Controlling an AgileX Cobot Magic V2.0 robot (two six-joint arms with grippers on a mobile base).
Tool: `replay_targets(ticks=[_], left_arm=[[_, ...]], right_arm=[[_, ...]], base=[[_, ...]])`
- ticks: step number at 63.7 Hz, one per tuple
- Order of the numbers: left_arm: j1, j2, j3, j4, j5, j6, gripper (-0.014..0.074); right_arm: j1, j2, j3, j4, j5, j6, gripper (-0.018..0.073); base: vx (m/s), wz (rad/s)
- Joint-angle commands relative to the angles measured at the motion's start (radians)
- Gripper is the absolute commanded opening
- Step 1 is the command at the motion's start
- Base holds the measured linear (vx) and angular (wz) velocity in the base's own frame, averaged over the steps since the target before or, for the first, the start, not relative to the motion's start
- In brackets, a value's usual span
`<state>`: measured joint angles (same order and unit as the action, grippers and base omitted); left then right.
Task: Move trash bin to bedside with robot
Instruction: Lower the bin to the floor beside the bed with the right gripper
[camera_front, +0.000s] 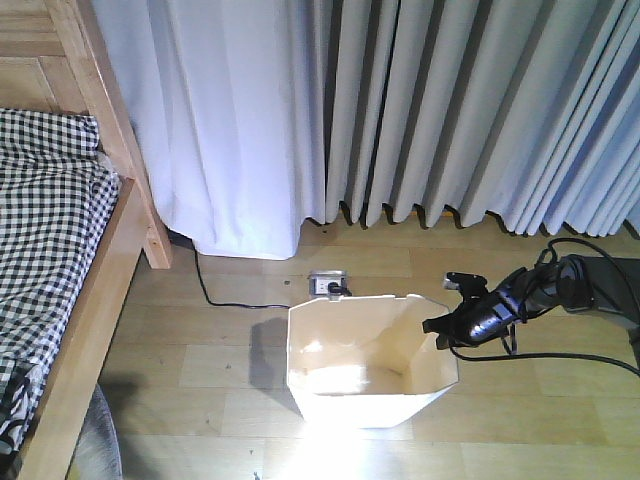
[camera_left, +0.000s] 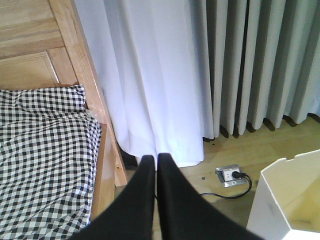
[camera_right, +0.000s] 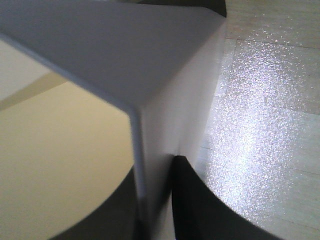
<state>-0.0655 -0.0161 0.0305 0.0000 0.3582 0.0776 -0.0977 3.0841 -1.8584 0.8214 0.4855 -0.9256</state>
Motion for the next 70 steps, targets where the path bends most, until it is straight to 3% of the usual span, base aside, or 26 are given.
replay_targets(ticks=[1, 40, 59, 70], left_arm=[[0.000, -0.020, 0.018, 0.000, -0.069, -0.005, -0.0007], [0.000, -0.020, 0.018, 0.000, -0.069, -0.005, -0.0007], [0.000, -0.020, 0.018, 0.000, -0.069, -0.005, -0.0007], [0.000, -0.020, 0.018, 0.000, -0.069, -0.005, -0.0007]], right_arm=[[-0.004, -0.079, -0.029, 0.079, 0.068, 0.000, 0.0079], [-0.004, -0.079, -0.029, 0.071, 0.058, -0.002, 0.0316], [-0.004, -0.079, -0.028, 0.069, 0.071, 0.007, 0.0325], [-0.004, -0.079, -0.028, 0.017, 0.075, 0.047, 0.0367]], base=[[0.00, 0.00], [0.00, 0.00], [0.00, 0.00], [0.00, 0.00]])
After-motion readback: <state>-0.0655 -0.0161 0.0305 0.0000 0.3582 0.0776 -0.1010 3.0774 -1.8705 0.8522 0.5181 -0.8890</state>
